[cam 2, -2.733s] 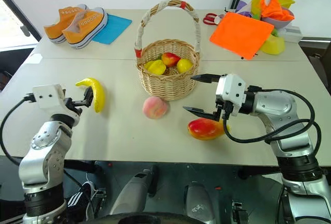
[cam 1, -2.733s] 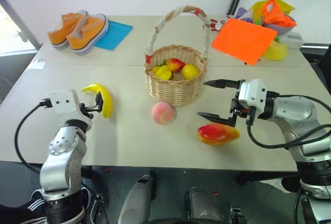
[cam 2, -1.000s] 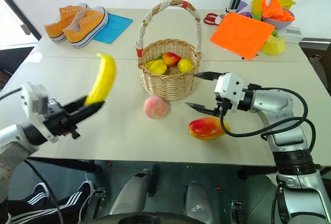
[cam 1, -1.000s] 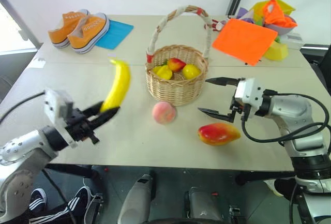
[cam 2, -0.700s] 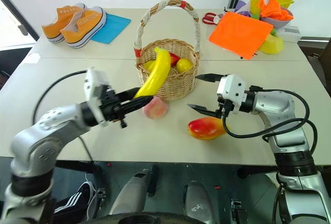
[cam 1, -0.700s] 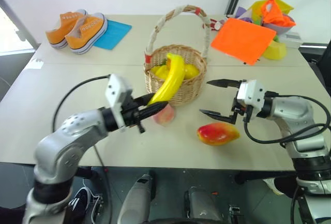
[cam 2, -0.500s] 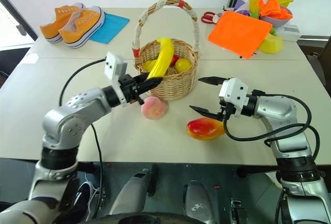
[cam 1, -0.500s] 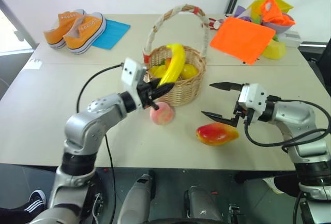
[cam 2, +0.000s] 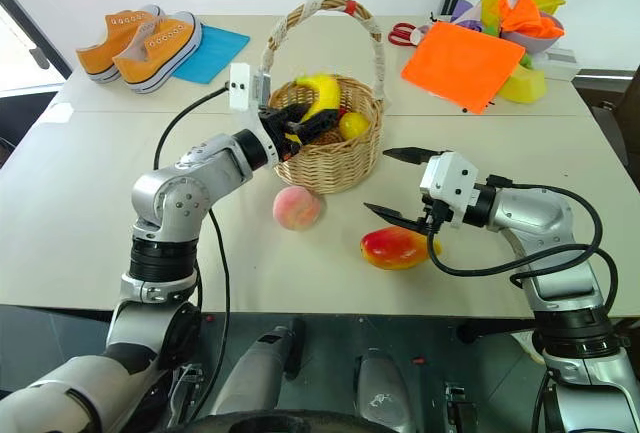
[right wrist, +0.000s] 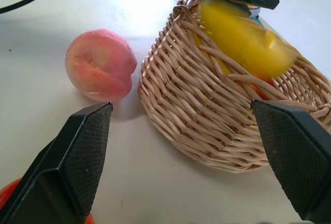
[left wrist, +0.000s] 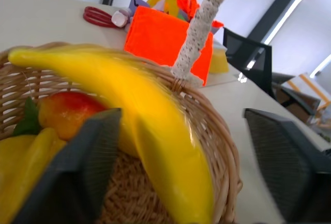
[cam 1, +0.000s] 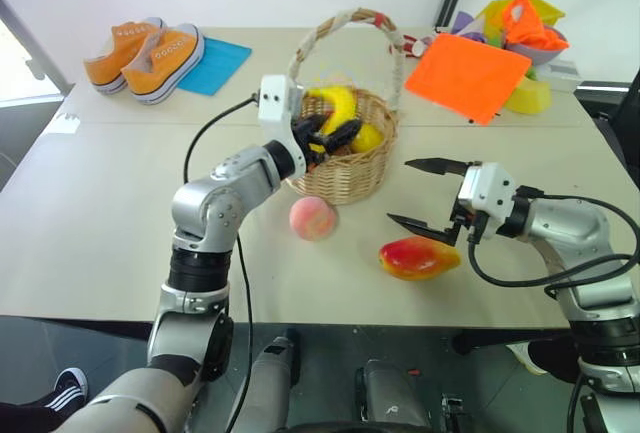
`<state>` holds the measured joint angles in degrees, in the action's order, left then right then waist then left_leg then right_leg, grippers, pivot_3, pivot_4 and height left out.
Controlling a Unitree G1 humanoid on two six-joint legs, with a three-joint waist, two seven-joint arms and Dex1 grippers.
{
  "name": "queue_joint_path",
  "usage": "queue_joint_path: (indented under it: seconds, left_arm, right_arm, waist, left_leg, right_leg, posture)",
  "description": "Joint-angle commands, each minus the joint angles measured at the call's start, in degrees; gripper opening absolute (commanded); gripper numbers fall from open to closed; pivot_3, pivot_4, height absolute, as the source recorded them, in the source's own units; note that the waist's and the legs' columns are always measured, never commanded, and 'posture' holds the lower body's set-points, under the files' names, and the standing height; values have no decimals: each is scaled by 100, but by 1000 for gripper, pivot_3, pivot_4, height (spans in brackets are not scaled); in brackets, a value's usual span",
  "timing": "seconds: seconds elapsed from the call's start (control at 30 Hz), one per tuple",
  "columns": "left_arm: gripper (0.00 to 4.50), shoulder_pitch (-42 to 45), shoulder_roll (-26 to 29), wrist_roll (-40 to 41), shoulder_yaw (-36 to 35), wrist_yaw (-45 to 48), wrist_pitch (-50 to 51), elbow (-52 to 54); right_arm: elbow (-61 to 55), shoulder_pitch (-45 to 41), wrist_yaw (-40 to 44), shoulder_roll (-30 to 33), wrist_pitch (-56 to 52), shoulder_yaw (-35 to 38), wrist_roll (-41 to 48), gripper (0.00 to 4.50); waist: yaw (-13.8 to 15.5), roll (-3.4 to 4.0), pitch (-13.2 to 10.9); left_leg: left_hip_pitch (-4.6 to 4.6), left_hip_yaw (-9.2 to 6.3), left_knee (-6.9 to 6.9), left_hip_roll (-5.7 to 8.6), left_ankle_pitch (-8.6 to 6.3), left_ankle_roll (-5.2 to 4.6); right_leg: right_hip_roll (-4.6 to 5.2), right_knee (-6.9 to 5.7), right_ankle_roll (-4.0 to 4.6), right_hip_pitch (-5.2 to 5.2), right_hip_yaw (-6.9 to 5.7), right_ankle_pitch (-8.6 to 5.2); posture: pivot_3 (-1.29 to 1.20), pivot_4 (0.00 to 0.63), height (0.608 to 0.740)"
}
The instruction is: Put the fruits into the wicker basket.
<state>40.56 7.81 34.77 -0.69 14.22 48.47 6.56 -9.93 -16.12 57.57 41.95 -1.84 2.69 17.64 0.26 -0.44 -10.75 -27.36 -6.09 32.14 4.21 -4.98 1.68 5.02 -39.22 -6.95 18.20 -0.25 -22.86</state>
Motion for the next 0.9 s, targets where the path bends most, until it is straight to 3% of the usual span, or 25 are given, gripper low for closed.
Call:
queue_joint_path:
  seconds: [0.03,0.2,0.27,0.4,0.5,0.6,0.73,0.9]
  left_arm:
    - [4402,-101,86,49,21,145,-71,659]
    - [4402,-588,564,384,-243,332,272,1579]
    - [4402,-1009,1060,979,-510,842,459,2280]
    - [4402,-2031,2563,1626,-828,1855,845,3117]
    - [4402,-2444,3119,884,-503,1864,474,3041]
    - [4402,-2565,2933,258,-133,1462,92,2763]
    - [4402,-2840,2151,-93,253,1014,-297,2709]
    - [4402,-2981,1597,-632,789,706,-675,2647]
  right_arm:
    - [-219,-32,-25,50,12,79,29,4500]
    - [-146,-93,10,55,-1,87,40,4500]
    - [-138,-112,27,58,-24,99,73,4500]
    - [-273,-126,199,155,-452,204,472,4500]
    - [-428,-136,516,395,-941,312,935,4500]
    - [-434,-166,670,567,-995,275,902,4500]
    - [-531,-181,615,526,-1063,204,867,4500]
    - [-612,-147,569,500,-1075,176,824,4500]
  waist:
    - [2,0,0]
    - [0,1,0]
    - [-50,1,1]
    - [-115,7,-2]
    - [-49,9,-3]
    - [61,4,-3]
    - [61,2,-4]
    - [50,3,-4]
  left_leg:
    - [0,-1,0,0,0,-1]
    - [0,-1,-2,-1,-1,-1]
    - [1,0,-4,-3,-1,-2]
    - [3,1,-17,-5,-3,-4]
    - [12,-5,-12,-6,-12,-18]
    - [15,-5,-7,-4,-17,-17]
    - [4,-1,-4,2,-28,-11]
    - [-2,2,-12,-1,-22,-28]
  right_leg:
    - [0,0,0,0,0,0]
    - [0,0,1,1,1,0]
    - [-1,0,1,3,3,0]
    - [-2,-2,5,8,8,-2]
    - [-1,-1,7,15,7,-3]
    - [13,15,17,12,13,-6]
    - [31,20,25,18,12,-8]
    - [26,19,9,21,8,0]
  posture:
    - [0,150,740]
    - [0,150,740]
    - [0,150,740]
    - [0,150,740]
    - [0,150,740]
    - [0,150,740]
    - [0,150,740]
    - [0,150,740]
